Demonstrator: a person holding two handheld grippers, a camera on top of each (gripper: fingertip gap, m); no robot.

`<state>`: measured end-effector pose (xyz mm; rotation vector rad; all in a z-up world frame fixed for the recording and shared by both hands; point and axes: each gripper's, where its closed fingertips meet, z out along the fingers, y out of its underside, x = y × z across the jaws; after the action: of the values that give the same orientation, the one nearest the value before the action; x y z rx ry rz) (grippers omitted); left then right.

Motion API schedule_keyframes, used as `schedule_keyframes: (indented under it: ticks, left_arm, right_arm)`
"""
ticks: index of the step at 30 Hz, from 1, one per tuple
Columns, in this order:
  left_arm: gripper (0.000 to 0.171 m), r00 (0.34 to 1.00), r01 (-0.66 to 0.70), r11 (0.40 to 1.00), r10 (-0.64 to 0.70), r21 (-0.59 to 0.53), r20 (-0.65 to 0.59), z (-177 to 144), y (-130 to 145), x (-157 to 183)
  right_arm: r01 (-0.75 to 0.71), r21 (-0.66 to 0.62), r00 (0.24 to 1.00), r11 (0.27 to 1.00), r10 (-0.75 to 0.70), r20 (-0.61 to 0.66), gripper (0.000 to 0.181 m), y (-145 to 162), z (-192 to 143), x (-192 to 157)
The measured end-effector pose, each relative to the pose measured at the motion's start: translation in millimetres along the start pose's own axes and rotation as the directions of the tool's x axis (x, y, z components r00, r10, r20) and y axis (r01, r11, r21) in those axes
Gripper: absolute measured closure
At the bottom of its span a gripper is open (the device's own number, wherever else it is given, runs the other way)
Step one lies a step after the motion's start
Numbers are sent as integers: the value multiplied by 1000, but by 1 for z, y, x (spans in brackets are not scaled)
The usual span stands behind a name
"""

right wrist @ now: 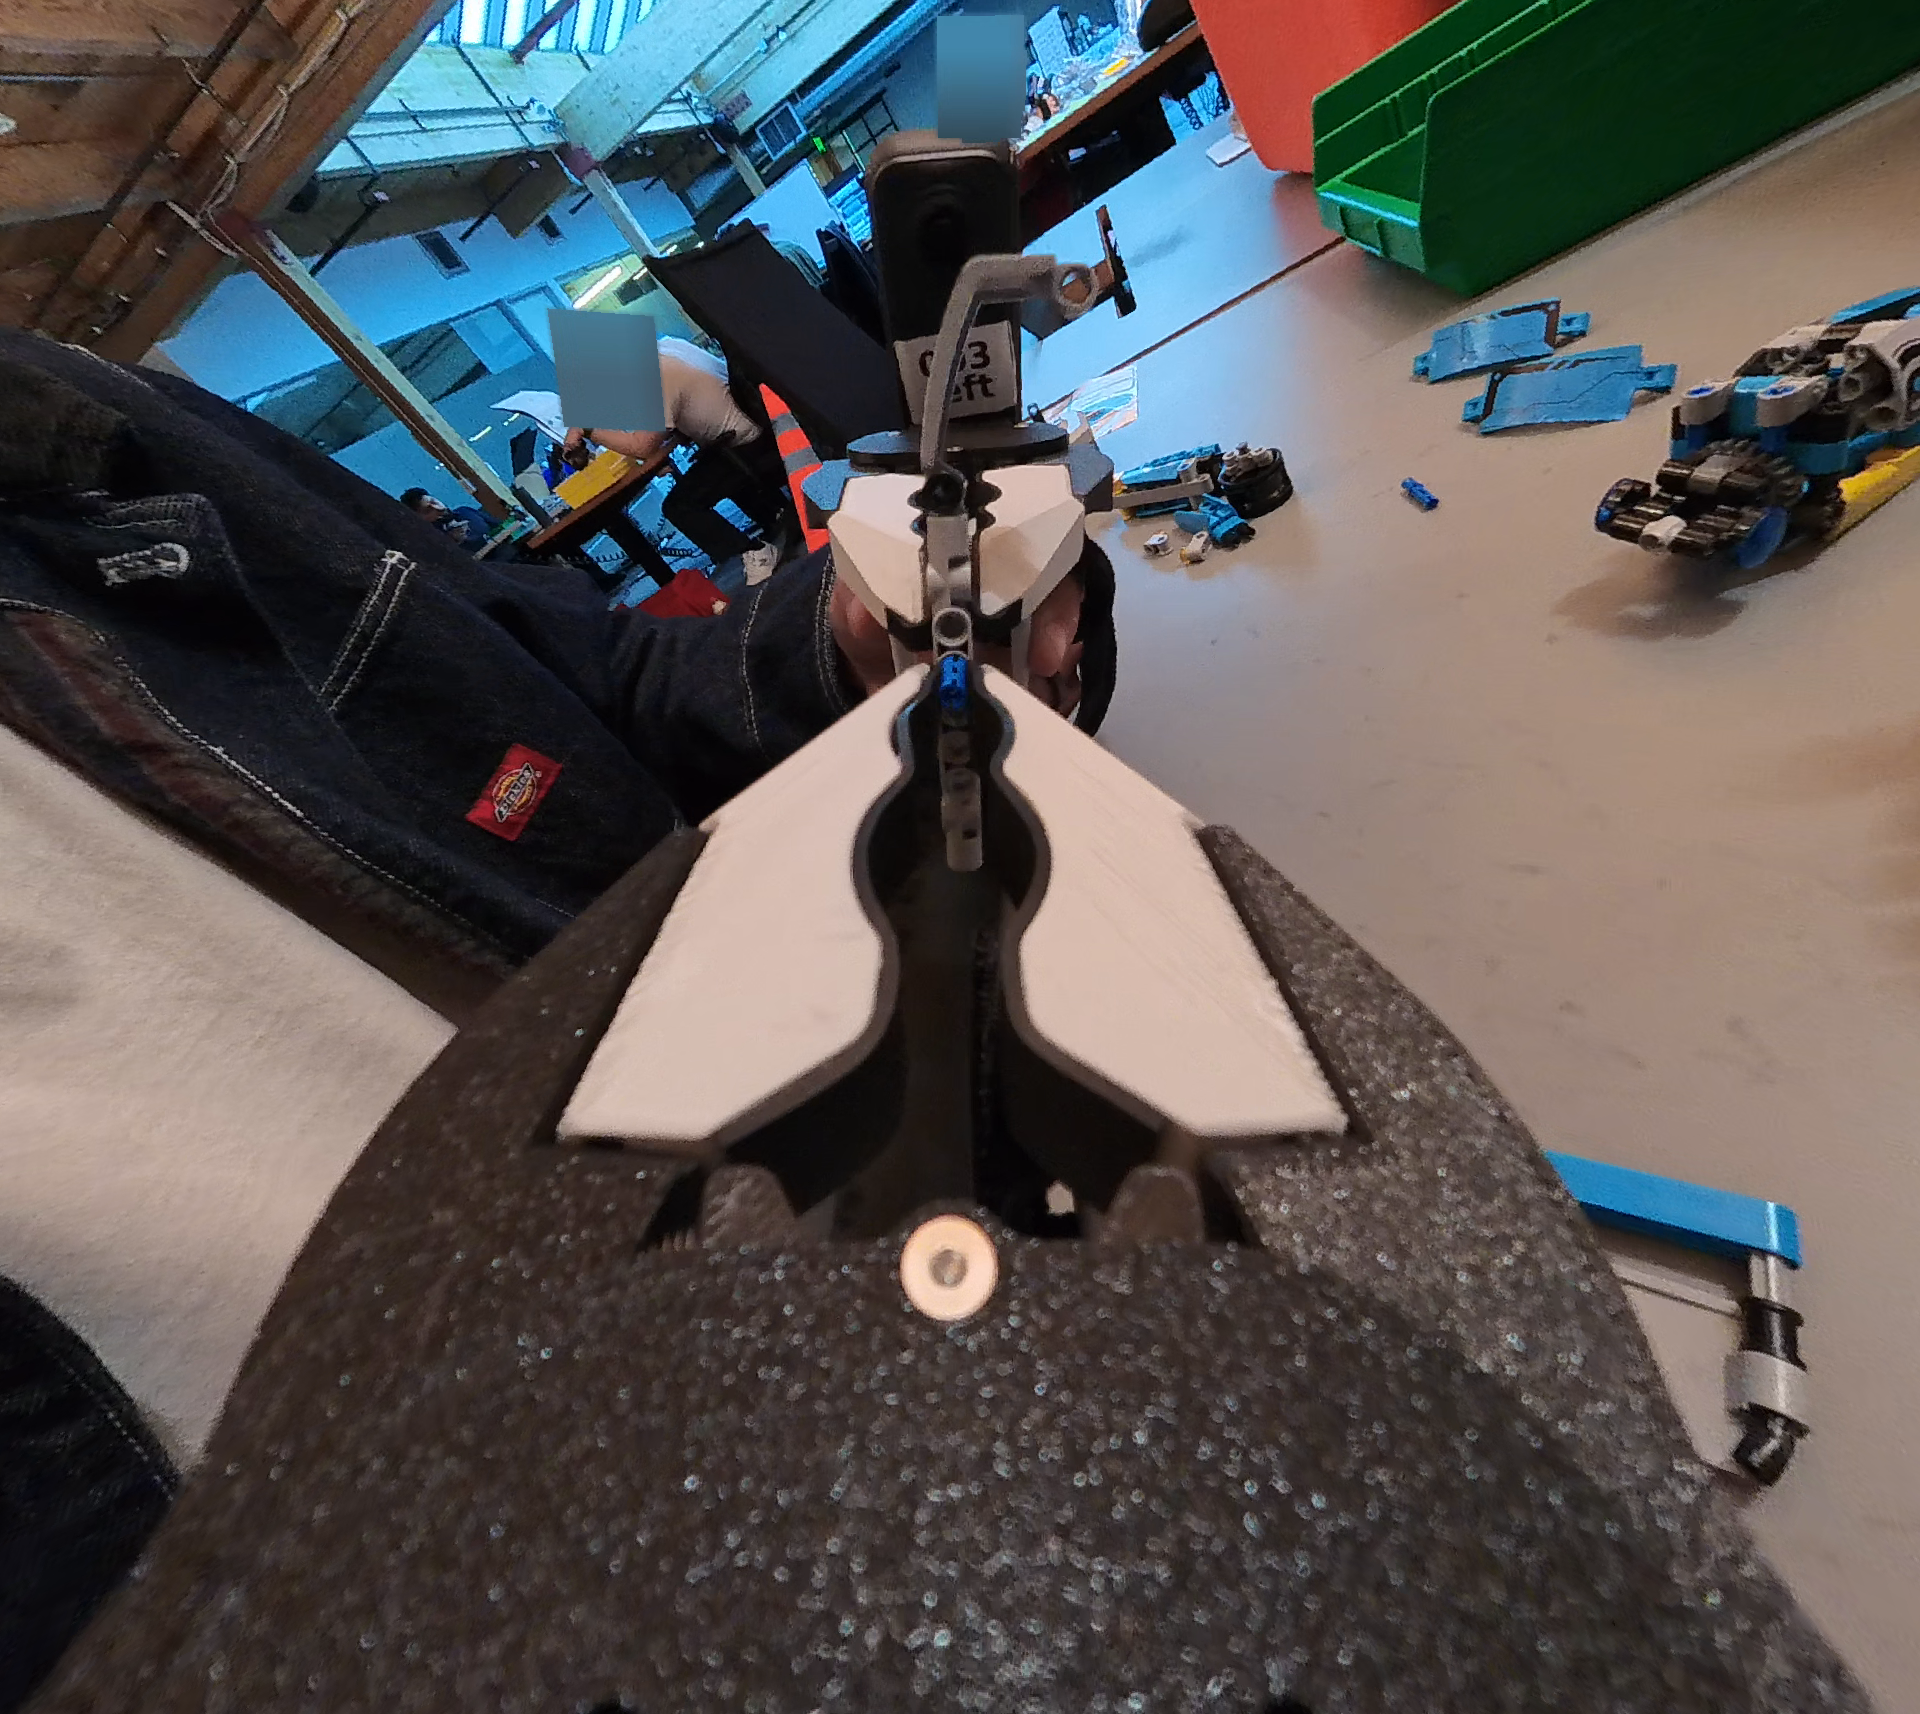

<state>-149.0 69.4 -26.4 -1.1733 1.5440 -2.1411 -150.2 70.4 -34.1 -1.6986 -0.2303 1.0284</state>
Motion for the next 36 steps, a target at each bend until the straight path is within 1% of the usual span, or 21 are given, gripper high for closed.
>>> schedule_keyframes:
  ticks: [4, 7, 9, 10, 11, 12, 13, 14, 15, 16, 17, 18, 19, 20, 22, 23, 25, 27, 29, 34, 36]
  left_arm:
    - [166, 1000, -7, 1000, 7, -6, -2, 0, 1, 1]
    - [166, 1000, -7, 1000, 7, -10, 3, 0, 1, 0]
    - [166, 998, -46, 999, 47, -24, 39, 0, 2, -3]
    - [166, 997, -65, 997, 67, -43, 47, -1, 4, -4]
    - [166, 995, -80, 996, 83, -49, 52, -4, 5, -5]
    - [166, 995, -83, 996, 84, -25, 56, -16, -1, -6]
    - [167, 994, -72, 997, 70, 16, 86, -34, -10, -12]
    - [167, 988, -79, 995, 71, 56, 140, -50, -19, -22]
    - [167, 984, -81, 994, 69, 71, 167, -59, -22, -27]
    - [167, 983, -76, 994, 63, 72, 170, -58, -22, -28]
    - [166, 984, -75, 996, 65, 56, 163, -53, -19, -27]
    - [166, 988, -66, 997, 61, 32, 142, -47, -14, -25]
    - [166, 992, -46, 999, 43, 17, 122, -42, -11, -24]
    - [166, 992, -27, 1000, 25, 13, 123, -39, -9, -25]
    - [166, 991, 1, 1000, -1, -4, 132, -36, -5, -29]
    - [166, 989, 9, 1000, -7, -10, 146, -35, -3, -32]
    - [166, 987, 22, 1000, -20, -12, 161, -33, -1, -35]
    - [166, 990, 27, 1000, -25, -8, 140, -31, -1, -31]
    - [166, 990, 21, 1000, -19, -14, 139, -30, 0, -30]
    - [166, 990, 14, 999, -10, -31, 140, -28, 3, -30]
    - [166, 990, 18, 999, -14, -30, 141, -27, 3, -30]
  right_arm:
    - [-18, -2, 1000, 1000, 18, 20, 179, 1, 0, -1]
    - [13, -4, 1000, 1000, -13, -5, 180, 1, 0, 0]
    - [-16, 23, 1000, 1000, 17, -13, 181, -2, -1, 4]
    - [-35, 13, 999, 999, 35, -6, 180, 1, -1, 5]
    - [-39, 42, 999, 998, 40, -17, 179, -3, -7, 9]
    - [-66, 214, 997, 975, 72, -20, 181, -30, -37, 15]
    - [-96, 319, 991, 943, 119, -55, 181, -47, -79, 31]
    - [-60, 365, 982, 929, 120, -144, 181, -54, -118, 46]
    - [-7, 336, 971, 942, 86, -222, 181, -52, -141, 50]
    - [41, 260, 959, 965, 34, -280, 180, -44, -152, 49]
    - [58, 181, 942, 982, 6, -334, 179, -33, -161, 53]
    - [55, 105, 904, 993, -5, -427, 179, -21, -176, 66]
    - [23, 15, 837, 1000, -12, -547, 179, -4, -196, 85]
    - [-38, -81, 753, 996, -25, -658, 179, 16, -221, 102]
    - [-107, -184, 567, 977, -92, -819, 179, 39, -273, 123]
    - [-128, -226, 499, 966, -134, -856, 179, 46, -293, 127]
    - [-159, -258, 417, 953, -172, -892, 179, 54, -322, 130]
    - [-194, -263, 374, 945, -177, -910, 178, 61, -341, 129]
    - [-208, -255, 365, 944, -167, -916, 177, 63, -350, 126]
    - [-137, -193, 299, 972, -145, -943, 165, 41, -370, 118]
    - [-100, -141, 293, 985, -107, -950, 162, 28, -370, 112]
